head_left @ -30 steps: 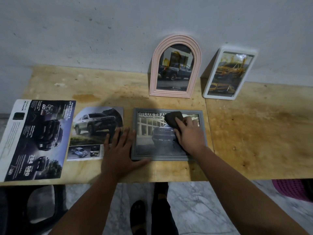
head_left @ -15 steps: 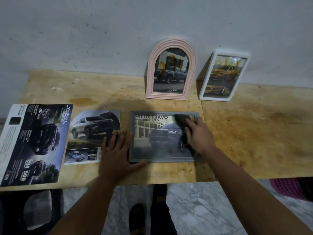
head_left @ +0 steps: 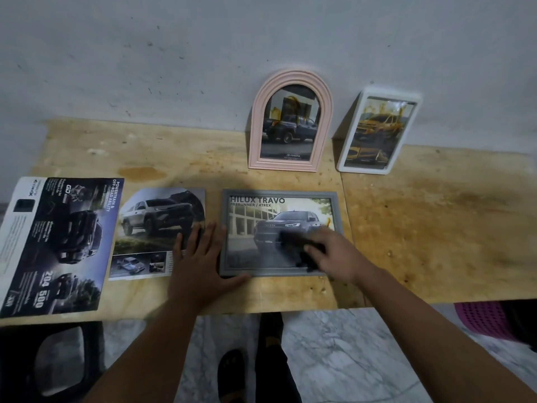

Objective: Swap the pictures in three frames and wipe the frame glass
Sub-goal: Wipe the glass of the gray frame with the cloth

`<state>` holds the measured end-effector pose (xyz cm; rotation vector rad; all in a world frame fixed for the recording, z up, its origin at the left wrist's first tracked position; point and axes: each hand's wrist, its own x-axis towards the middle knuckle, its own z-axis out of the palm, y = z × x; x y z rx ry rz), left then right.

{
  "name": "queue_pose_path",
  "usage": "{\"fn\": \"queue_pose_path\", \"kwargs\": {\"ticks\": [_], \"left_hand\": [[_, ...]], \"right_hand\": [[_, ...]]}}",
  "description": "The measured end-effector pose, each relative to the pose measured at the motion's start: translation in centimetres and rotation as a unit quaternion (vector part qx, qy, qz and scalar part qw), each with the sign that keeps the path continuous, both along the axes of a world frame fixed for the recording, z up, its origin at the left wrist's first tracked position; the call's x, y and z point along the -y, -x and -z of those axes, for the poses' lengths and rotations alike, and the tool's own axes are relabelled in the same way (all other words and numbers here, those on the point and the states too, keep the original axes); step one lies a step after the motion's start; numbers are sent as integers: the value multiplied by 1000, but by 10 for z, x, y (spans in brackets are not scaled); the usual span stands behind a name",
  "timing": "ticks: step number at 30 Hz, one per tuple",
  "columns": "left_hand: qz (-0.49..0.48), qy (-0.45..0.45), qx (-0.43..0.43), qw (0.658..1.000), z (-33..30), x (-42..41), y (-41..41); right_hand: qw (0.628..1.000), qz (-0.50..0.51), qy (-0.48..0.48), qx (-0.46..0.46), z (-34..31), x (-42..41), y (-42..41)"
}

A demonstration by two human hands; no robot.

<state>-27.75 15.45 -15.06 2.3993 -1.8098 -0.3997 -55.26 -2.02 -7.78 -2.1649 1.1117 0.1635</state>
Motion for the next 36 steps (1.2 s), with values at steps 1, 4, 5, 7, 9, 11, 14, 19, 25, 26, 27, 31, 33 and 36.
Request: {"fn": "queue_pose_path", "kwargs": {"ticks": [1, 4, 5, 7, 9, 11, 14, 19, 25, 26, 27, 31, 33, 36], "left_hand": [[-1, 2, -2, 1000, 0, 0, 1], [-4, 12, -6, 1000, 0, -1, 3], [-5, 13, -5, 1000, 0, -1, 3], [-5, 12, 2, 1000, 1, -1, 3], [-5, 15, 3, 1000, 1, -2, 3], [-2, 17, 4, 1000, 2, -3, 3], [-2, 19, 6, 1000, 2, -3, 3], [-1, 28, -3, 1000, 4, -4, 2], [-4, 24, -3, 1000, 2, -5, 3], [-5, 22, -2, 1000, 2, -5, 3], [-4, 18, 0, 1000, 2, -5, 2], [-2, 22, 2, 1000, 5, -5, 3], [-2, 26, 0, 1000, 6, -5, 3], [-2, 26, 2, 1000, 7, -5, 2]], "right_hand": [[998, 31, 52, 12, 1, 11, -4], [973, 94, 196, -72, 19, 36, -12], [966, 105, 203, -119, 25, 38, -13], [959, 118, 186, -178, 33, 36, -14], [958, 137, 179, -180, 35, 31, -13], [957, 165, 169, -170, 34, 24, -12], [959, 207, 136, -139, 26, 3, -5], [963, 206, 96, -146, 13, -46, 1], [964, 199, 149, -99, -3, -5, -22], [960, 192, 181, -94, 0, 8, -26], [958, 177, 199, -103, 6, 19, -28], [954, 109, 181, -213, 32, 35, -15], [953, 104, 188, -213, 32, 28, -7], [959, 117, 175, -191, 29, 4, 5]]}}
